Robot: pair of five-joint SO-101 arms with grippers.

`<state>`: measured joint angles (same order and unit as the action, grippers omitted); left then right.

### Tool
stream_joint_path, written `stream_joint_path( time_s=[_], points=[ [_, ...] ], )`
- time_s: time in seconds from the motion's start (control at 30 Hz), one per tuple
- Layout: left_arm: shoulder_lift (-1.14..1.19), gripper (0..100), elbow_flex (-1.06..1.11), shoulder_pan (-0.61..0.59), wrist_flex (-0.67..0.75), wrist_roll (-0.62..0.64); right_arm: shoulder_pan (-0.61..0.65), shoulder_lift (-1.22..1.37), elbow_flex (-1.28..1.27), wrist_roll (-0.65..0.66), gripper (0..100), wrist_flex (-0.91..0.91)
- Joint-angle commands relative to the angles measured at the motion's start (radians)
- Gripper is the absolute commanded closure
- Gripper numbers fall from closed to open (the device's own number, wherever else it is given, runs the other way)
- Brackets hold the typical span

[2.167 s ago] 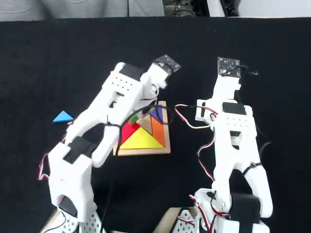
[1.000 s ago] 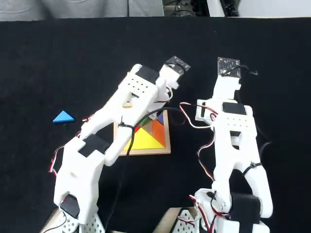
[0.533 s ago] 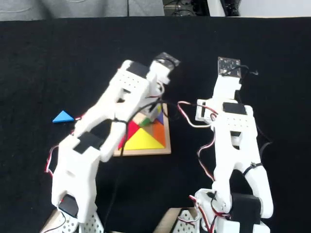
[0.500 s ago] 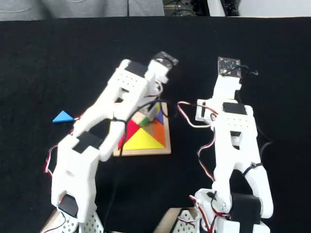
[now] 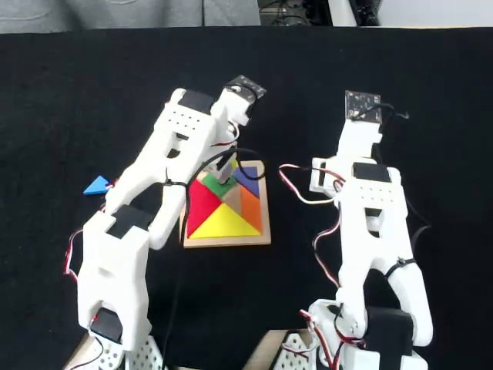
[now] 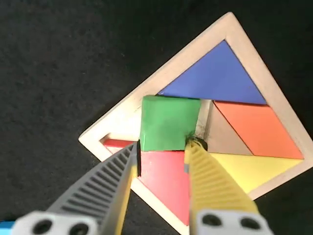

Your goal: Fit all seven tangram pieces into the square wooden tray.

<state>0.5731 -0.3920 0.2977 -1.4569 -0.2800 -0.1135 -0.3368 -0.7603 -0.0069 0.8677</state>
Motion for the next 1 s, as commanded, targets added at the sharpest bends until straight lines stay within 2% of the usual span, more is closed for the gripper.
stream_joint_path(
  time_s=[0.0,0.13,0.3,0.5,0.63,0.8,0.97],
  points=[
    [-0.012,84,-0.127,-0.071,0.012,-0.009,0.012,-0.042,0.008,0.008,98.6,-0.018],
    [0.026,84,-0.117,-0.148,0.106,-0.009,0.012,-0.042,0.008,0.008,98.6,-0.018],
    [0.094,84,-0.107,-0.136,0.124,-0.011,0.012,-0.042,0.008,0.008,98.5,-0.018],
    [0.107,84,-0.107,-0.058,0.055,-0.011,0.012,-0.042,0.008,0.008,98.5,-0.018],
    [0.106,84,-0.107,-0.044,0.052,-0.005,0.012,-0.042,0.008,0.008,98.5,-0.018],
    [0.098,84,-0.124,-0.018,-0.032,-0.005,0.012,-0.042,0.008,0.008,98.5,-0.018],
    [0.071,84,-0.171,-0.068,-0.048,-0.006,0.012,-0.042,0.007,0.046,98.6,-0.018]
  ],
)
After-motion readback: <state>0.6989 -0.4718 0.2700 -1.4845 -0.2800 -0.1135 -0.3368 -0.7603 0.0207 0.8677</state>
